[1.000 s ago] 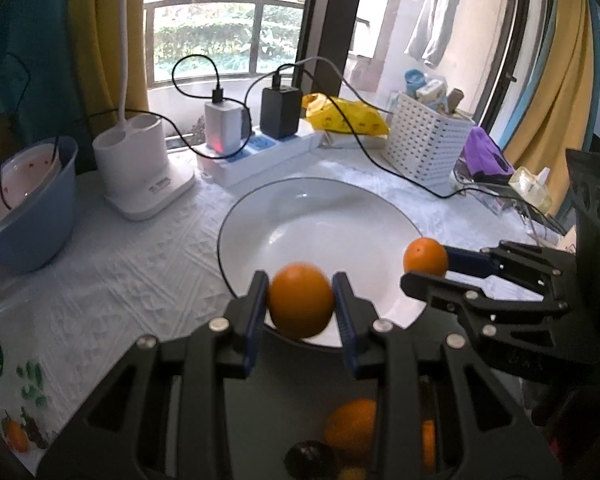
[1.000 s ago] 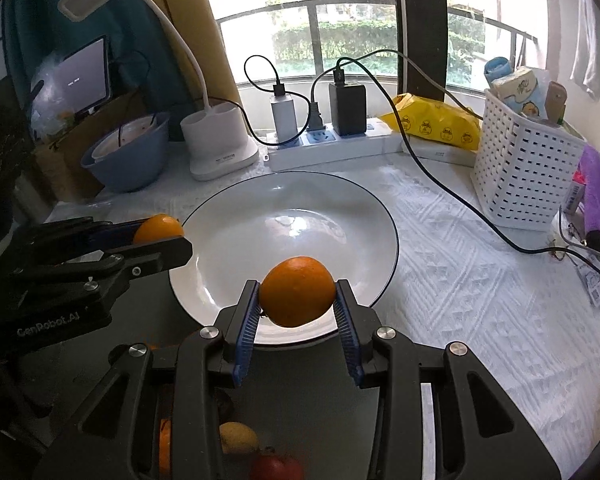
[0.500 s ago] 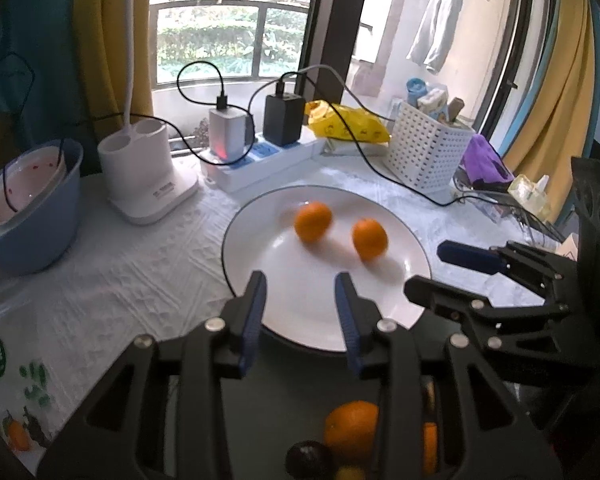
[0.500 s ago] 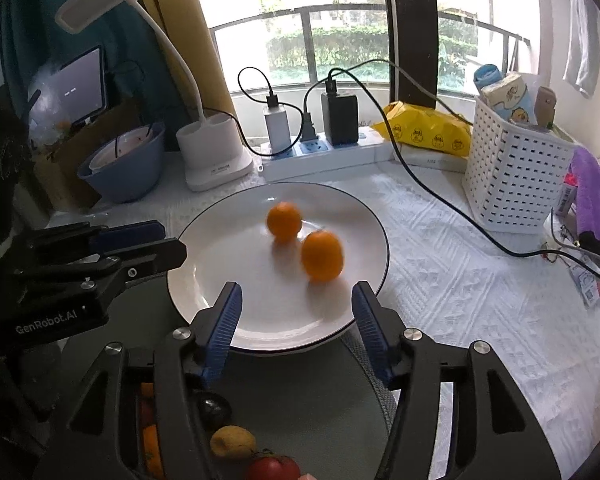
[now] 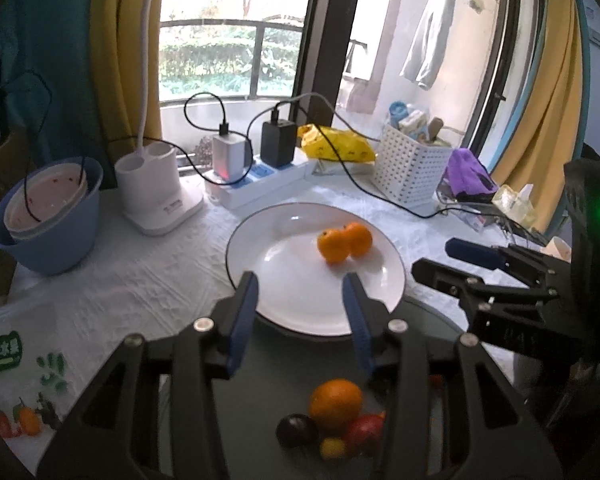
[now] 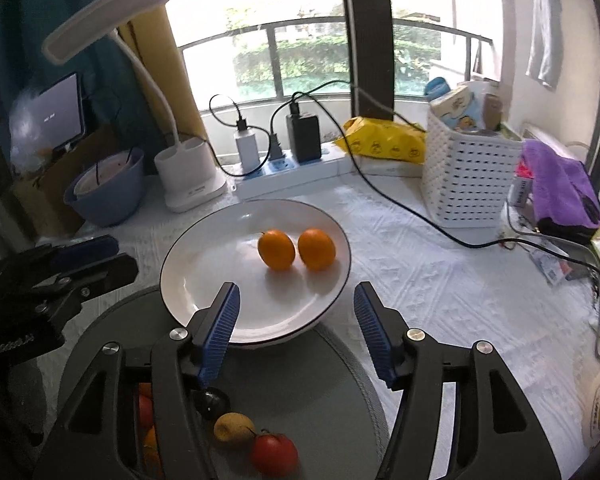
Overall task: Organize fruits
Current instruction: 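Move both tools back from the plate toward the fruit on the mat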
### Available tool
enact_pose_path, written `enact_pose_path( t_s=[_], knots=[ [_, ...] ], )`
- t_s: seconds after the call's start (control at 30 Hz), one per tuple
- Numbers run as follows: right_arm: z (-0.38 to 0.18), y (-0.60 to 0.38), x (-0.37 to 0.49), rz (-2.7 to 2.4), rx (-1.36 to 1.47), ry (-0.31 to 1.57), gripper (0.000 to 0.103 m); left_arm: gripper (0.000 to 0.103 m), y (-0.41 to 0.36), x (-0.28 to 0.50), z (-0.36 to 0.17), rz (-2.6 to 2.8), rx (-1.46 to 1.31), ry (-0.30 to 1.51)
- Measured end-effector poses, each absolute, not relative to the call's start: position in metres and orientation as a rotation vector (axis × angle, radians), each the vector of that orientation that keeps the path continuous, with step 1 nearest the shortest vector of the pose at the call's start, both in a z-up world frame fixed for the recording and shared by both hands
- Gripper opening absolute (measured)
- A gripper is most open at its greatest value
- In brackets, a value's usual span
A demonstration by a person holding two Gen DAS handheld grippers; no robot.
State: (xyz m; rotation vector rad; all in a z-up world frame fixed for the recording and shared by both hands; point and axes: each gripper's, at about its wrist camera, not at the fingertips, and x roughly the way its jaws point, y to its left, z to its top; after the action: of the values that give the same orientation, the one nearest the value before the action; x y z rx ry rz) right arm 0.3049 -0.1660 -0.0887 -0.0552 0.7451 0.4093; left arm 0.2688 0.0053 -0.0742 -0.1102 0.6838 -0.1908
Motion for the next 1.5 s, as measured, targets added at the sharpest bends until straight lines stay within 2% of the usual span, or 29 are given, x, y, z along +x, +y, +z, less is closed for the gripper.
enact_pose_path(
  t_s=[0.7, 1.5],
  knots=[
    [-0.066, -0.194, 0.26, 0.388, -0.03, 0.714, 0.063, 0.045, -0.012, 0.22, -0.047, -0.197, -0.079, 0.603],
    [-0.104, -0.225, 0.232, 0.42, -0.026, 0.795, 0.063, 0.045, -0.054, 0.185, -0.087, -0.195, -0.092, 0.725]
  ],
)
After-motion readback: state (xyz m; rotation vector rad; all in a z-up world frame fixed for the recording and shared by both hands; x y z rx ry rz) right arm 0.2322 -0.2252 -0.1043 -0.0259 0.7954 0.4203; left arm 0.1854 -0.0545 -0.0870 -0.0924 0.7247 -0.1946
